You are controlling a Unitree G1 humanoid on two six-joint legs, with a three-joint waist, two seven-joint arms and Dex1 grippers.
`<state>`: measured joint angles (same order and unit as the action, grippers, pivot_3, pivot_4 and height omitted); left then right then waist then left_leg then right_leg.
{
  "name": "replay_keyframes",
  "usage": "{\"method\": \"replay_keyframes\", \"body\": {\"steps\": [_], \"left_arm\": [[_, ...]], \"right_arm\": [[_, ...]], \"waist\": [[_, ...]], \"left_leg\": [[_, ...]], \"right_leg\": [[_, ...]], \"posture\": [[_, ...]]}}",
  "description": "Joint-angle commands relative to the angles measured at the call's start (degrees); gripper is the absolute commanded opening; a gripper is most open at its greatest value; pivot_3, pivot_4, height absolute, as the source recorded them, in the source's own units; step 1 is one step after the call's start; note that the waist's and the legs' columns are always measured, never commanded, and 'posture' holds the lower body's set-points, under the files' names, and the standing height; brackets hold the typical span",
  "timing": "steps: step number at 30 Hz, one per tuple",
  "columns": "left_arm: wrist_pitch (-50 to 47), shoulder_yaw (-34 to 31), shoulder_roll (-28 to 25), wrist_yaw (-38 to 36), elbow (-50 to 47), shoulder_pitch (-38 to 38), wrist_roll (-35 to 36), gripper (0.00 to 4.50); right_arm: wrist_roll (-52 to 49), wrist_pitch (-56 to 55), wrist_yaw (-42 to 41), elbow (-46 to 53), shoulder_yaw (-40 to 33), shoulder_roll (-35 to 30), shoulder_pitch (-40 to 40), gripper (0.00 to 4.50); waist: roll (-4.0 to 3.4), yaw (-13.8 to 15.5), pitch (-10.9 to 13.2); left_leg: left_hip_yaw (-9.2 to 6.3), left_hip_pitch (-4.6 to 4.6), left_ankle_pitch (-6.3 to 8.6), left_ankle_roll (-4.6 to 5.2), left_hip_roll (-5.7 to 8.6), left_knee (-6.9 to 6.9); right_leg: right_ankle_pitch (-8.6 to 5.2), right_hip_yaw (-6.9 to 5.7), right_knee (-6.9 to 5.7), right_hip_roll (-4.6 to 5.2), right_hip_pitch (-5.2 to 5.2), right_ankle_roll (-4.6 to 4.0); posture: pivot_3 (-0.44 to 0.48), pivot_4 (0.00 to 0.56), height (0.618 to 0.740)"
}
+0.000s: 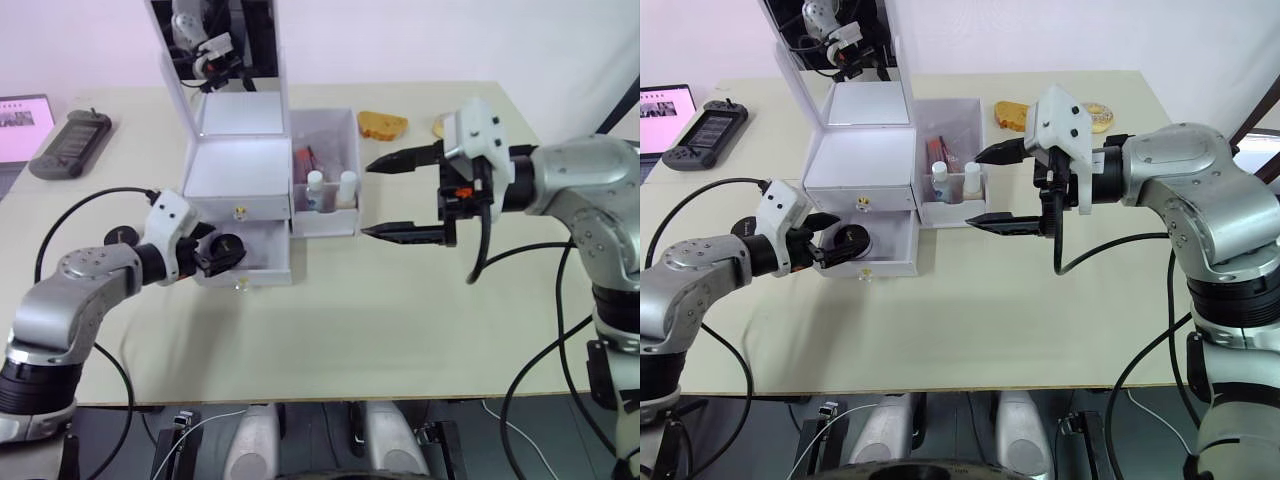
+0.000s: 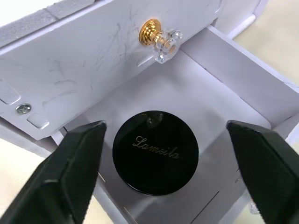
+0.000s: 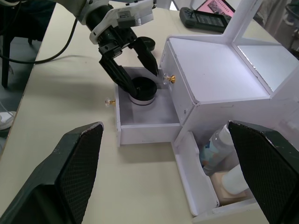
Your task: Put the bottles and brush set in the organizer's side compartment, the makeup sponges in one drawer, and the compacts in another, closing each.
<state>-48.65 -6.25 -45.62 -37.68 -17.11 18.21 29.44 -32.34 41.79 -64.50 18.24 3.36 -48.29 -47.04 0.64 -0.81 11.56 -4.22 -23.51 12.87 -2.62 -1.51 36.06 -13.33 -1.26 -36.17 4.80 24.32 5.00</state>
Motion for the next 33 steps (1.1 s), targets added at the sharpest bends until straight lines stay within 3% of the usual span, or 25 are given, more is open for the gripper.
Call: {"method": "replay_keyframes", "body": {"steps": [1, 5, 11, 16, 19, 22, 27, 33], "left_arm": [[-0.94, -3.89, -0.9, -0.38, -3.38, -0.37, 1.82, 4.47], [-1.8, -7.93, -2.34, -2.91, -6.3, -2.72, 5.11, 4.47], [-1.53, -25.28, -6.27, -9.67, -7.19, -11.25, 11.66, 4.47], [3.06, -36.94, -6.85, -12.68, -2.96, -21.44, 8.68, 4.47], [9.16, -47.2, -3.35, -13.26, 8.04, -30.19, 5.32, 4.47], [17.54, -50.87, -0.08, -15.14, 13.27, -38.5, 1.56, 4.47], [27.21, -53.6, 3.99, -14.01, 25.27, -43.59, -0.6, 4.47], [32.25, -52.89, 5.29, -15.03, 30.5, -46.89, -0.02, 4.47]], "right_arm": [[-0.61, -0.92, -0.52, 0.13, -1.12, 0.07, -1.83, 4.5], [-0.22, -2.07, -2.14, -1.66, -1.23, -0.53, -0.81, 4.5], [1.51, -8.1, -5.48, -12.26, -3.74, -1.28, 3.06, 4.5], [6.87, -17.41, -6.92, -25.25, -4.87, -2.7, 6.48, 4.5], [7.94, -22.05, -8.03, -34.5, -8.05, -4.35, 10.11, 4.5], [8.04, -26.11, -8.02, -41.6, -11.82, -4.78, 13.97, 4.5], [9.5, -34.29, -5.25, -50.7, -17.11, -4.28, 19.98, 4.5], [8.79, -35.55, -5.02, -49.94, -19.45, -4.0, 24.25, 4.5]], "waist": [[0.0, -0.02, 0.0], [0.0, -0.11, 0.0], [0.01, -0.21, 0.0], [0.0, -0.12, 0.0], [0.01, -0.23, 0.0], [0.02, -0.49, -0.01], [0.05, 0.06, -0.02], [0.13, -0.42, -0.08]], "left_leg": [[0.0, 0.0, 0.0, 0.0, 0.0, 0.01], [0.01, 0.0, 0.0, 0.0, -0.01, 0.0], [0.05, 0.01, 0.0, 0.0, -0.08, 0.0], [0.21, 0.08, 0.0, 0.0, -0.08, 0.01], [0.45, 0.14, 0.0, 0.0, -0.12, -0.03], [0.76, 0.17, 0.09, 0.15, -0.19, -0.05], [0.95, 0.2, 0.13, 0.19, -0.2, 0.07], [0.99, 0.26, 0.17, 0.13, -0.26, 0.23]], "right_leg": [[-0.01, 0.0, 0.0, 0.0, 0.0, -0.02], [-0.01, 0.01, 0.0, 0.0, 0.0, -0.03], [-0.09, 0.03, 0.03, -0.06, 0.01, -0.19], [-0.06, 0.14, 0.03, -0.05, 0.02, -0.25], [-0.05, 0.32, 0.04, -0.06, 0.07, -0.27], [-0.05, 0.55, 0.07, -0.09, 0.16, -0.26], [-0.06, 0.73, 0.05, -0.11, 0.17, -0.24], [-0.07, 0.79, 0.12, -0.1, 0.17, -0.15]], "posture": [[0.0, 0.15, 0.74], [0.0, 0.15, 0.74], [0.0, 0.15, 0.74], [0.0, 0.15, 0.74], [0.0, 0.15, 0.74], [0.0, 0.15, 0.74], [0.0, 0.15, 0.74], [0.0, 0.15, 0.74]]}}
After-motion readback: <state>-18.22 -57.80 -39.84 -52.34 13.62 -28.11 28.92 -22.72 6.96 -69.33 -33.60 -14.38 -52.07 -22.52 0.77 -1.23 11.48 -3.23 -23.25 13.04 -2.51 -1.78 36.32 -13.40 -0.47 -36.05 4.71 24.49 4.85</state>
